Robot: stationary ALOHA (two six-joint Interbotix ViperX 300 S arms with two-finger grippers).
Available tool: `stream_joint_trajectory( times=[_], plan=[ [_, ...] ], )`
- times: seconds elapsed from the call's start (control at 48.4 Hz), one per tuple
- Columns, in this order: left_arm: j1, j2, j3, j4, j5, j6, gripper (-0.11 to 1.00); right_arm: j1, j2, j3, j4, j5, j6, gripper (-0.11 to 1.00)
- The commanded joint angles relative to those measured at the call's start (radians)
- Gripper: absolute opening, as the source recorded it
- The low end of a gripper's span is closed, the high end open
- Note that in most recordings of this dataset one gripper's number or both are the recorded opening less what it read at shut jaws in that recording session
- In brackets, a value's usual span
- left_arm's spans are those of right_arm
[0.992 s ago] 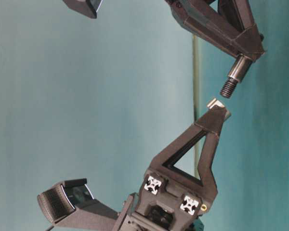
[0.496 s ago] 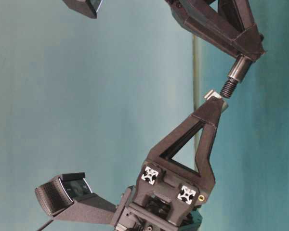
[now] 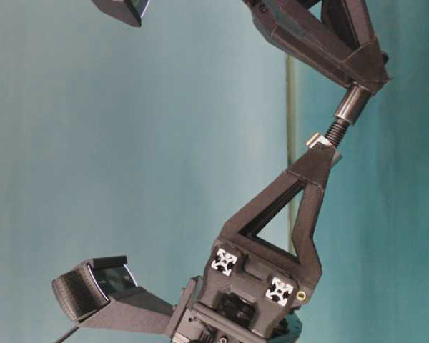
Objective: Insert the washer onto the shaft with both hands.
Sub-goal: 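Align the washer over the shaft tip and push it onto the shaft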
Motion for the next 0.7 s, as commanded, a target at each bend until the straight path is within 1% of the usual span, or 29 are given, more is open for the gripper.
stream_joint_trajectory(
  times=[0.0, 0.331, 0.682],
  plan=[
    [-0.003, -0.008, -0.014, 0.0, -0.006, -0.002, 0.35, 0.0, -0.008, -0.015, -0.002, -0.021, 0.002, 0.01],
    [-0.021, 0.02, -0.038, 0.0, -0.006, -0.002, 0.35, -0.003, 0.002, -0.032, -0.002, -0.026, -0.003, 0.01],
    [-0.023, 0.037, -0.06, 0.0, -0.002, -0.002, 0.35, -0.008, 0.006, -0.041, -0.003, -0.021, -0.005, 0.01]
  ],
)
